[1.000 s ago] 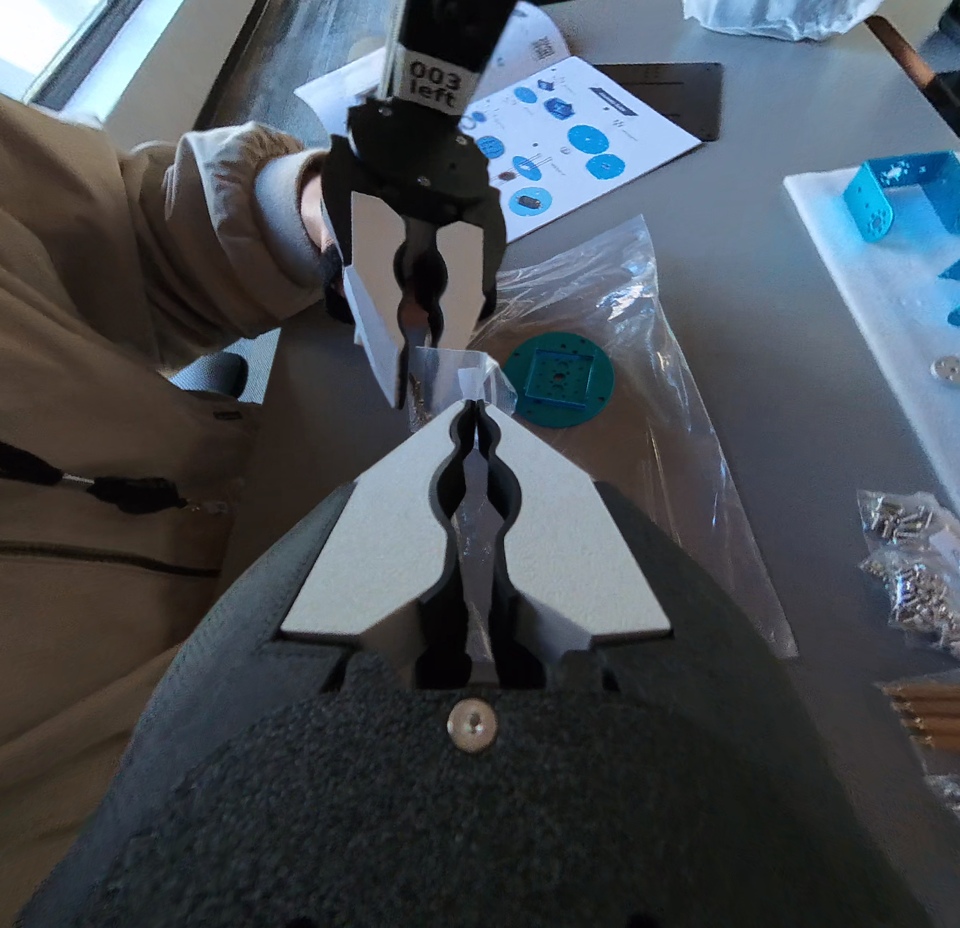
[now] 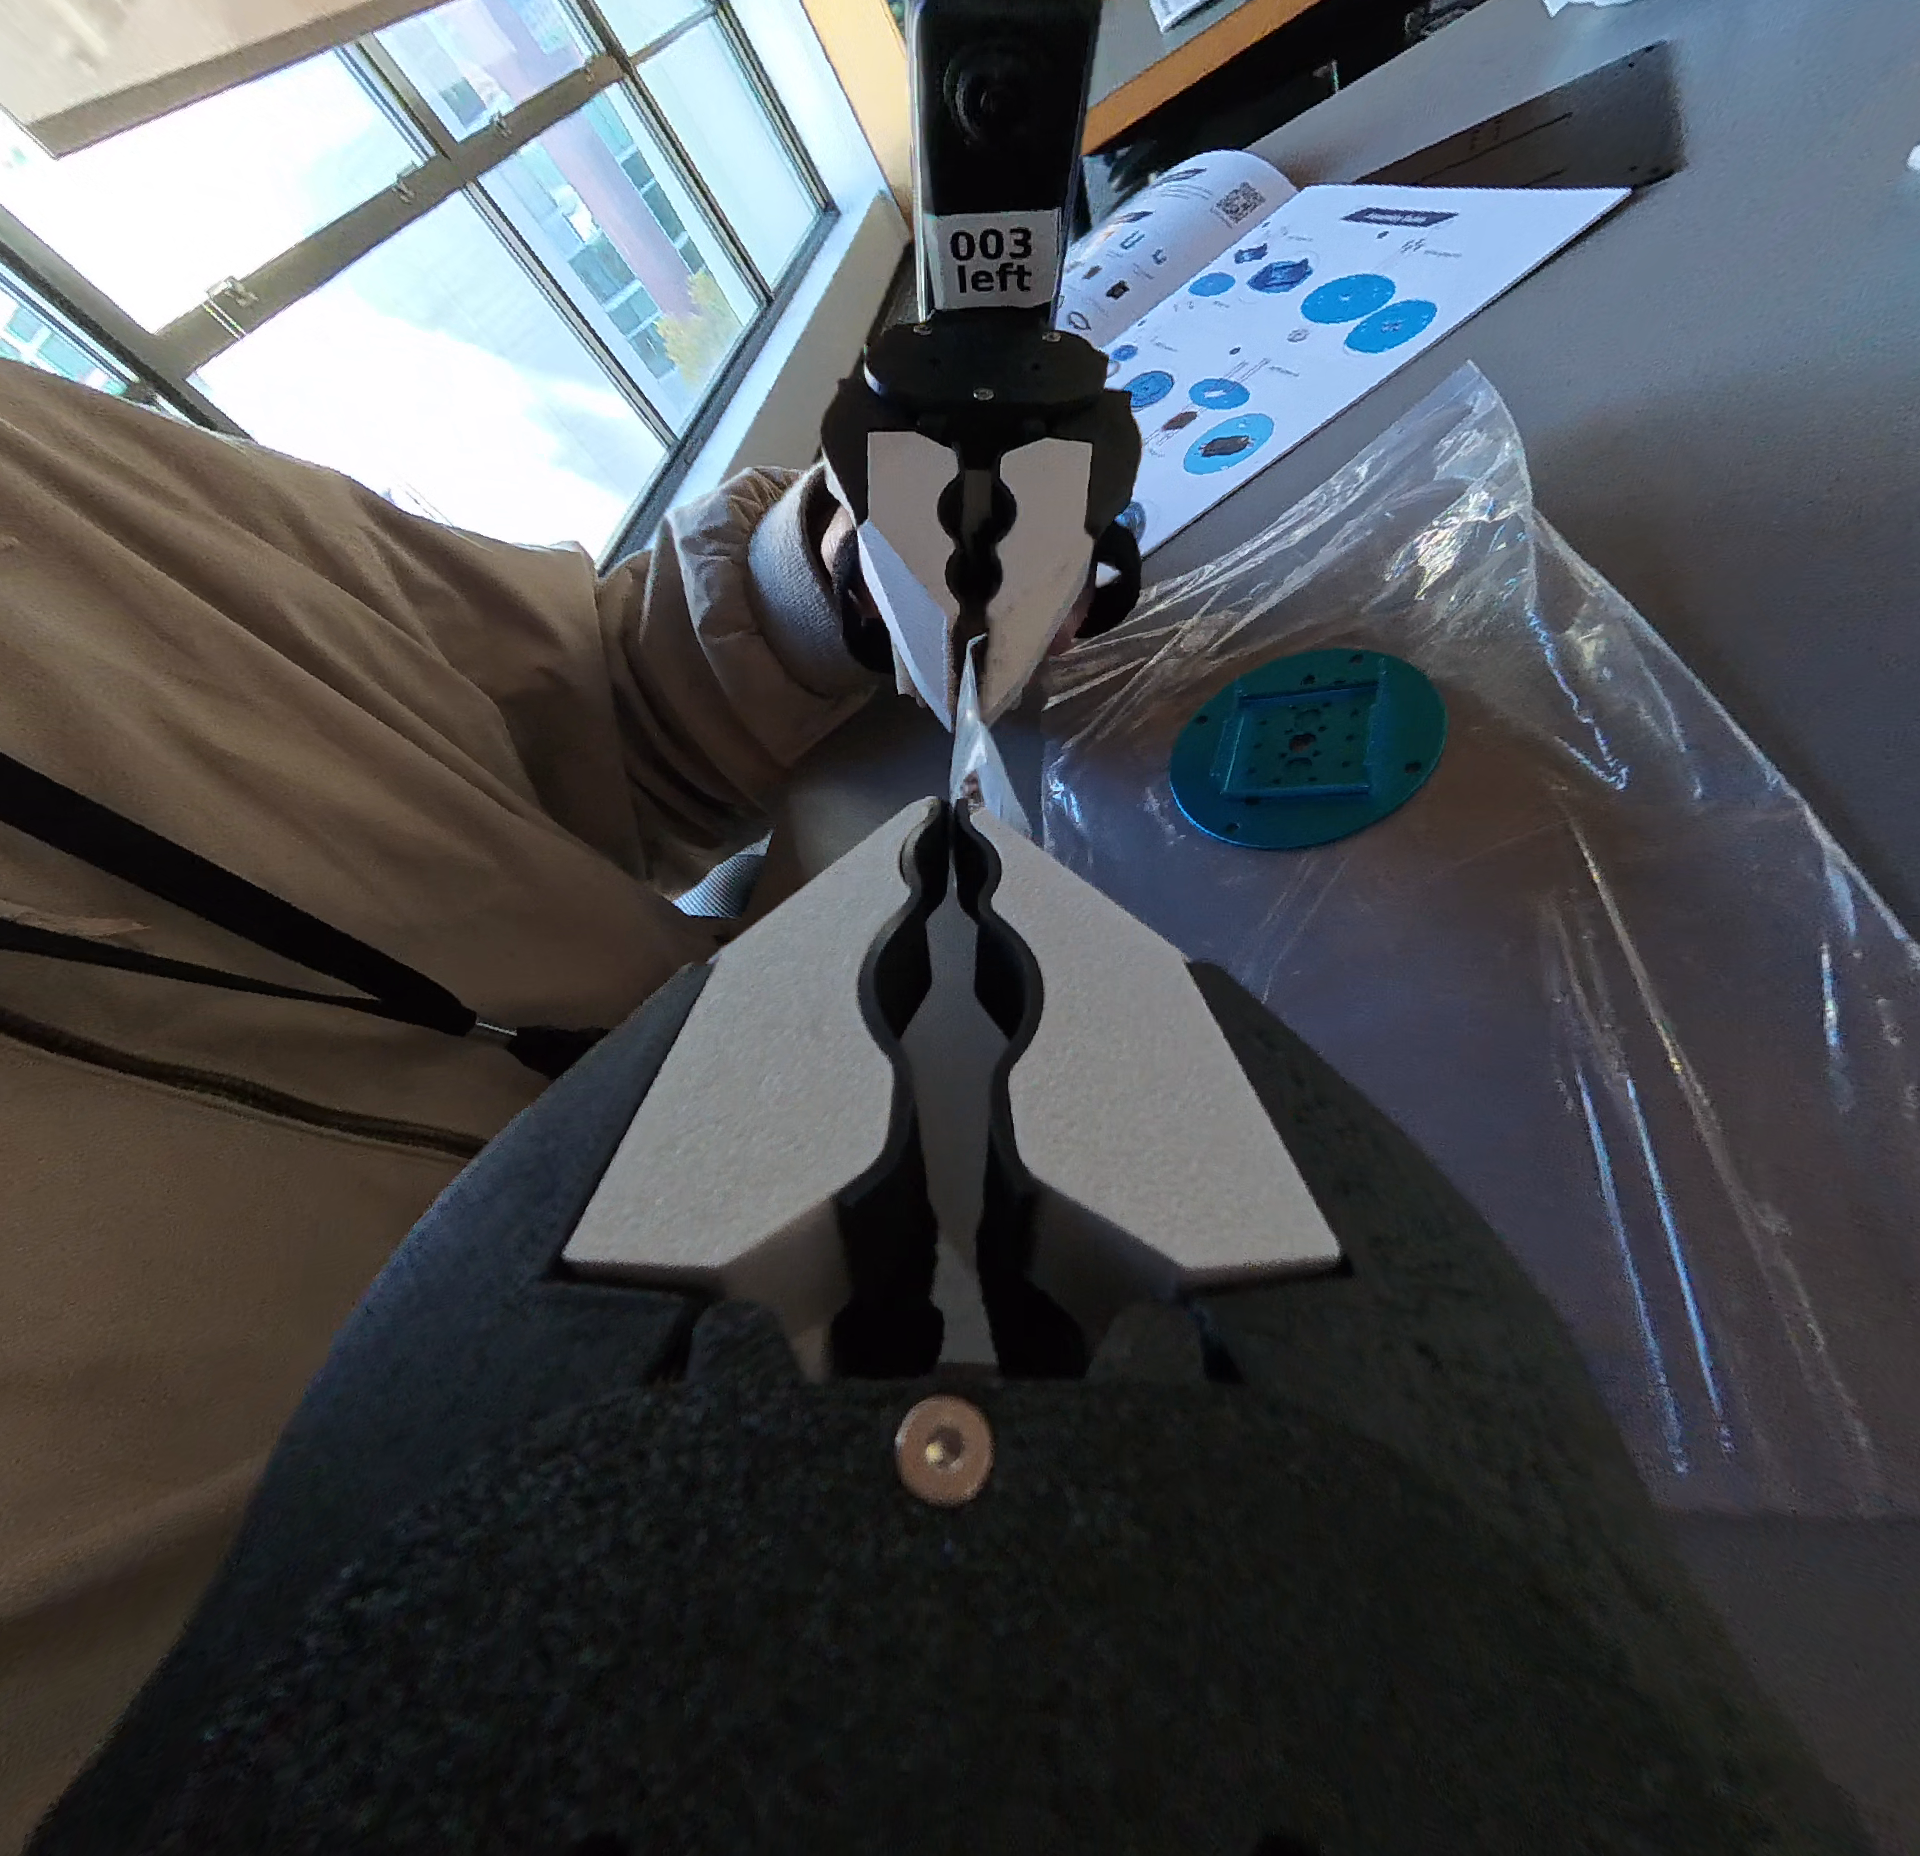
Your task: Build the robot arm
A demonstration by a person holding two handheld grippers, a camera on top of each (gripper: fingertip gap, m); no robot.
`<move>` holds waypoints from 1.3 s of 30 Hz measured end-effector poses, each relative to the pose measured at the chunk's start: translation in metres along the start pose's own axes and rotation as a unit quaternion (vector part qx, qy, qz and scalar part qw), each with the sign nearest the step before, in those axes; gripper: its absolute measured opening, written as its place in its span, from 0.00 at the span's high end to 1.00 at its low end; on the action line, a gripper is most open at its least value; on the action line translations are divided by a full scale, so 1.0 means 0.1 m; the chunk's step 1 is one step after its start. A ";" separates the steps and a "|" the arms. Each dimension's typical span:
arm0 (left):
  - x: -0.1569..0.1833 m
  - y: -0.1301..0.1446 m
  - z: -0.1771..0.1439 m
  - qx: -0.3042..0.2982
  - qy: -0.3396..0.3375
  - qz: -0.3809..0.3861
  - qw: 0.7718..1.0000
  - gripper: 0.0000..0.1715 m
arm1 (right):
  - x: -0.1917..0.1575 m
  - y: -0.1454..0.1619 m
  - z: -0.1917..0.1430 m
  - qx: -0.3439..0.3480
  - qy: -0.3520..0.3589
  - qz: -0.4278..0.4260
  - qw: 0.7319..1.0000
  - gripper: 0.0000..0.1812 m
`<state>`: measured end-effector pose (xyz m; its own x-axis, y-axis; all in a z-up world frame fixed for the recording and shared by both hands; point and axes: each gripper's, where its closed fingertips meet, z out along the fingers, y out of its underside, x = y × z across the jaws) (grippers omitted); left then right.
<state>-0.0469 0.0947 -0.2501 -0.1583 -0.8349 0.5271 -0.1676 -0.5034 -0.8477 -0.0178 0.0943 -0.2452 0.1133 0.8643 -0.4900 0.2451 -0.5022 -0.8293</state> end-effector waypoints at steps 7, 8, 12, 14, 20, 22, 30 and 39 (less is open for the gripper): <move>-0.01 -0.01 0.01 0.006 0.002 -0.003 1.000 1.00 | 0.04 0.00 -0.02 0.028 -0.002 0.024 0.999 1.00; -0.01 -0.02 0.00 0.007 0.000 -0.002 1.000 1.00 | 0.05 0.00 -0.02 0.034 -0.001 0.025 0.999 1.00; 0.02 -0.01 0.01 0.008 0.007 0.002 1.000 1.00 | 0.08 0.00 -0.02 0.045 0.020 0.017 0.999 1.00; 0.04 -0.01 0.02 0.009 0.013 0.003 1.000 1.00 | 0.07 -0.03 -0.02 0.051 0.025 0.009 0.998 1.00; 0.05 0.01 0.02 0.006 0.007 0.010 1.000 1.00 | 0.09 0.00 -0.01 0.052 0.031 0.013 0.998 1.00; 0.05 0.02 0.02 0.005 0.005 0.011 1.000 1.00 | 0.10 0.01 0.00 0.050 0.034 0.012 0.998 1.00; 0.02 0.04 0.02 0.002 -0.002 0.010 1.000 1.00 | 0.13 0.02 0.00 0.053 0.042 0.002 0.998 1.00; 0.00 -0.01 -0.02 0.013 -0.022 0.033 0.999 1.00 | 0.00 -0.01 -0.01 0.063 0.005 0.011 0.998 1.00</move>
<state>-0.0482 0.0960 -0.2491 -0.1254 -0.8749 0.4677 -0.1333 -0.4523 -0.8818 -0.0172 0.0950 -0.2437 0.1265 0.8530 -0.5064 0.1196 -0.5199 -0.8458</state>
